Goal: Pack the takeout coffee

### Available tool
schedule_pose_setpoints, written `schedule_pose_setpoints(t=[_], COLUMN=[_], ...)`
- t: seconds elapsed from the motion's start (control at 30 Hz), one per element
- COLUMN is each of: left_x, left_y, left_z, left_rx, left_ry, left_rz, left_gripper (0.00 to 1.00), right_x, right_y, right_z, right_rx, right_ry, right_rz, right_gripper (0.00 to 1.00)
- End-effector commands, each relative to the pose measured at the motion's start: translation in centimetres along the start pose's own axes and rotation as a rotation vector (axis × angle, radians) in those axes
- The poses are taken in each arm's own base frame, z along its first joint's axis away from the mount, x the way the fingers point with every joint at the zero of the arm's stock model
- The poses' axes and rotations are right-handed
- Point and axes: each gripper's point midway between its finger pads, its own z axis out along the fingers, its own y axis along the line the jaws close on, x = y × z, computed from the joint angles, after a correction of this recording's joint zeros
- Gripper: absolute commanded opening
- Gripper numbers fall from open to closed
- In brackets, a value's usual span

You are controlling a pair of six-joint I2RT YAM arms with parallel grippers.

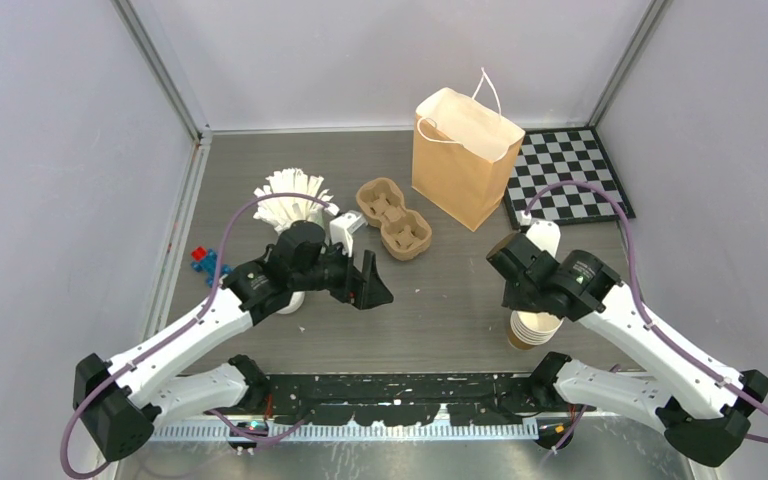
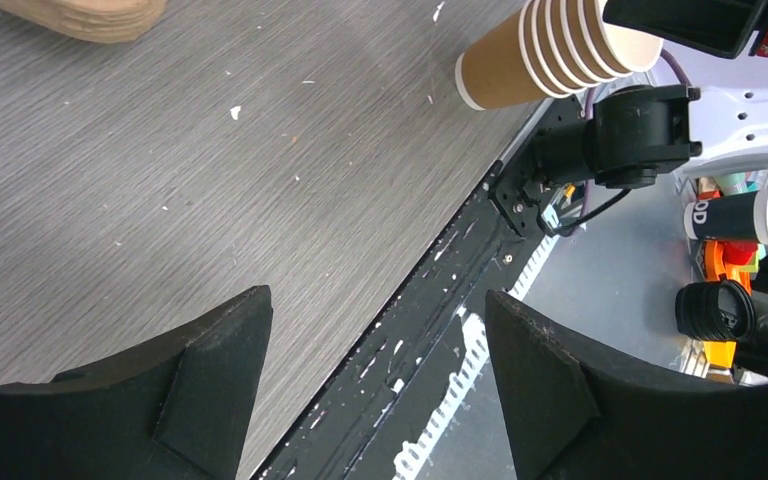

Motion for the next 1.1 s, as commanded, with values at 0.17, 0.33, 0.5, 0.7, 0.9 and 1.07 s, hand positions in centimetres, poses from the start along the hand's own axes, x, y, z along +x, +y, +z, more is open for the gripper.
schedule_pose_setpoints(t=[0.17,0.33,0.5,0.7,0.9,1.07], left_x=[-0.8,-0.8,-0.6,-0.4,-1.6,-2.3], left_y=[-2.3,-3.0,-3.8,-4.6,-7.1,-9.1], left_z=[2.0,3.3,4.7,6.6,9.5,12.7], left_rx=[0.097,0.115,0.136,0.163,0.257,0.340], left_ry=[-0.004,0.014,0.026,0.026,-0.035,-0.061], left_rz=[0.022,0.027,0.028,0.017,-0.051,-0.133], left_gripper=[0.78,0.75,0.74,0.72,0.68,0.65], right_x=[0.4,1.1,0.9,-0.1,-0.6,-0.2], right_y=[-2.2,-1.8,-1.8,-1.9,-2.2,-2.3], right_z=[-0.2,0.7,0.8,-0.1,-0.5,-0.7], right_rx=[0.082,0.080,0.083,0.088,0.100,0.095], right_ry=[-0.010,0.015,0.007,-0.025,-0.040,-0.023], right_rz=[-0.014,-0.029,-0.032,-0.018,-0.018,0.000], right_gripper=[0.26,0.23,0.13,0.02,0.00,0.10])
